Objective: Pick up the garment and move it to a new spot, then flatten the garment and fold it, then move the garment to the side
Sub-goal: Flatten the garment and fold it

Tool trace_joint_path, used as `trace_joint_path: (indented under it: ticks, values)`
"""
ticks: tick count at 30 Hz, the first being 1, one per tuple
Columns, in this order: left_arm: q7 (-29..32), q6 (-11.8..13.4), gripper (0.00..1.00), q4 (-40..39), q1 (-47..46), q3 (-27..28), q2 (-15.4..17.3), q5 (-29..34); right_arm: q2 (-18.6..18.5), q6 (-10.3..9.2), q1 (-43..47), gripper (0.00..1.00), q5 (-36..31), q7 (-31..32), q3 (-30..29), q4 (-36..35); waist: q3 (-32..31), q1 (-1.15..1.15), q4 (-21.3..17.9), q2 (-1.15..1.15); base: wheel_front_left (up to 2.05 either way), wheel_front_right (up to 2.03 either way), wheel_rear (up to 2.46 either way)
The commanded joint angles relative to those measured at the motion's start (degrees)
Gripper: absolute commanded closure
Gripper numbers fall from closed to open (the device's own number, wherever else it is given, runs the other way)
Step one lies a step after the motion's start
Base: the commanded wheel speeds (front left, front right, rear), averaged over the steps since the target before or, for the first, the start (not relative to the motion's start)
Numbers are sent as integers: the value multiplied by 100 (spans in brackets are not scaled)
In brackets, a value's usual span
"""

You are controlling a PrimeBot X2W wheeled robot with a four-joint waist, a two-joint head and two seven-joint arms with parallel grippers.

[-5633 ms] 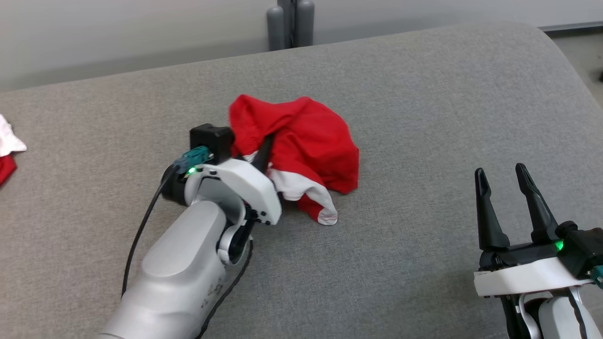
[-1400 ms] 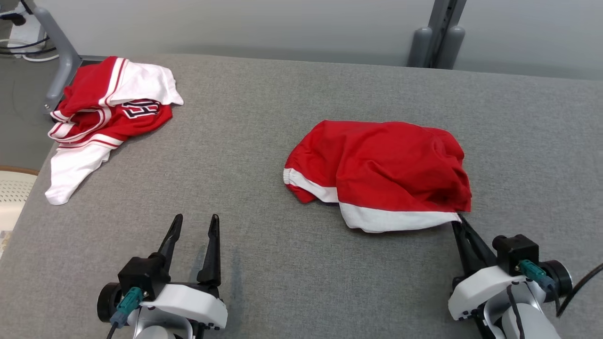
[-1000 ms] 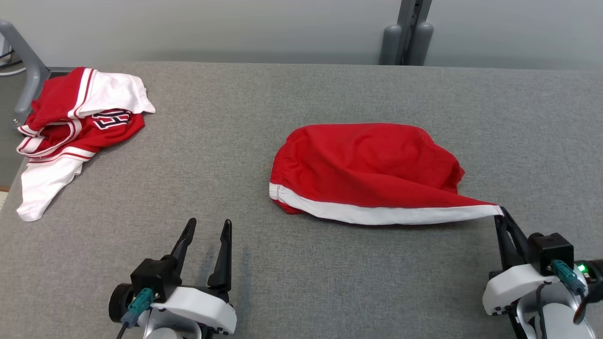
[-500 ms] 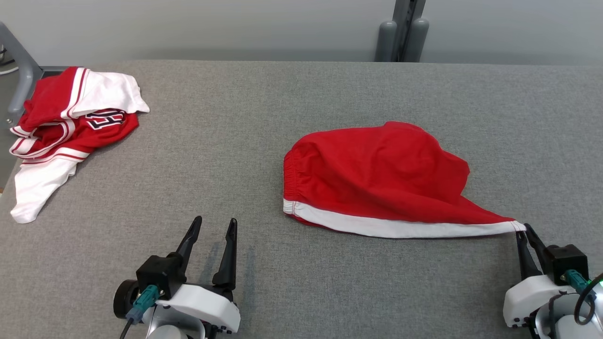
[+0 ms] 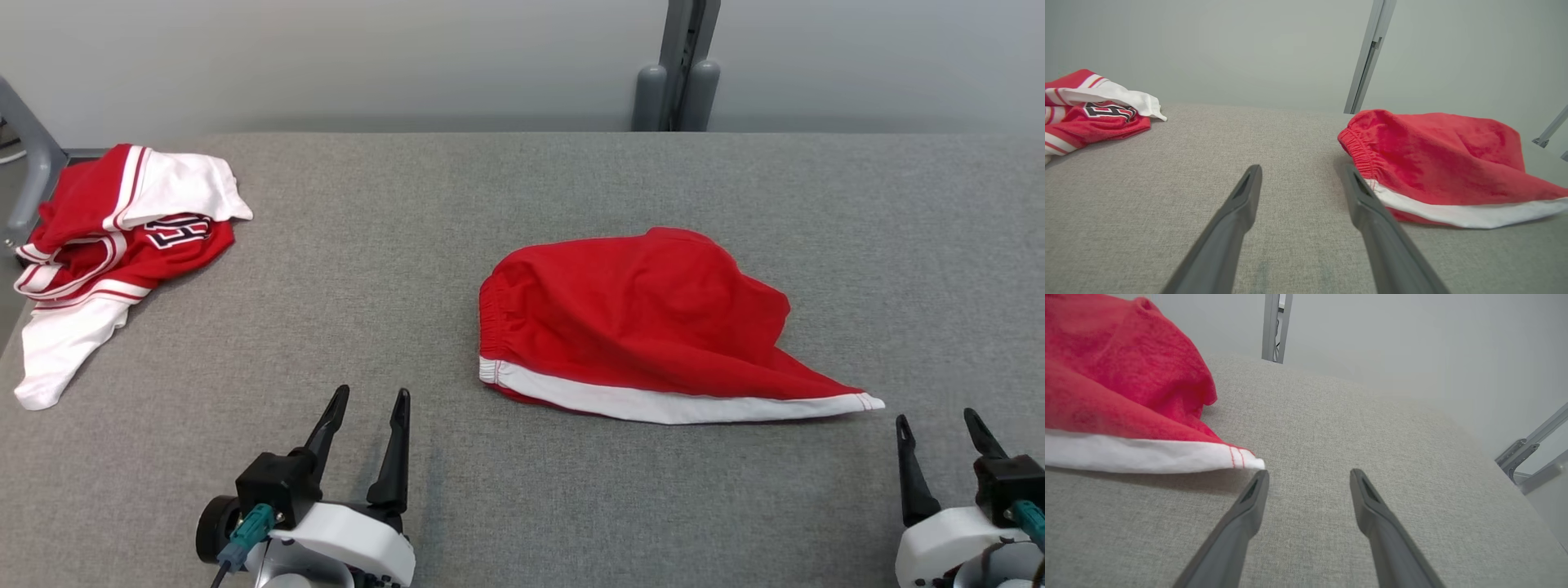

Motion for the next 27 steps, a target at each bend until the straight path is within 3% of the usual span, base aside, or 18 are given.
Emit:
trace_joint_path:
  ticks: [1, 10, 27]
  values:
    - [-1, -2, 0, -38, 42, 33, 21, 1, 3, -1, 104, 0, 55, -2, -57, -152, -77, 0, -56, 0, 0, 0, 0]
    - [-1, 46, 0, -269, 218, 128, 22, -2, 144, -1, 502, 0, 404, -2, -114, -1325, -470, 0, -281, 0, 0, 0, 0]
    - [-1, 118, 0, -356, 511, 323, 21, 56, 146, -1, 652, 0, 1210, -2, 506, -1809, -723, 0, -266, 0, 0, 0, 0]
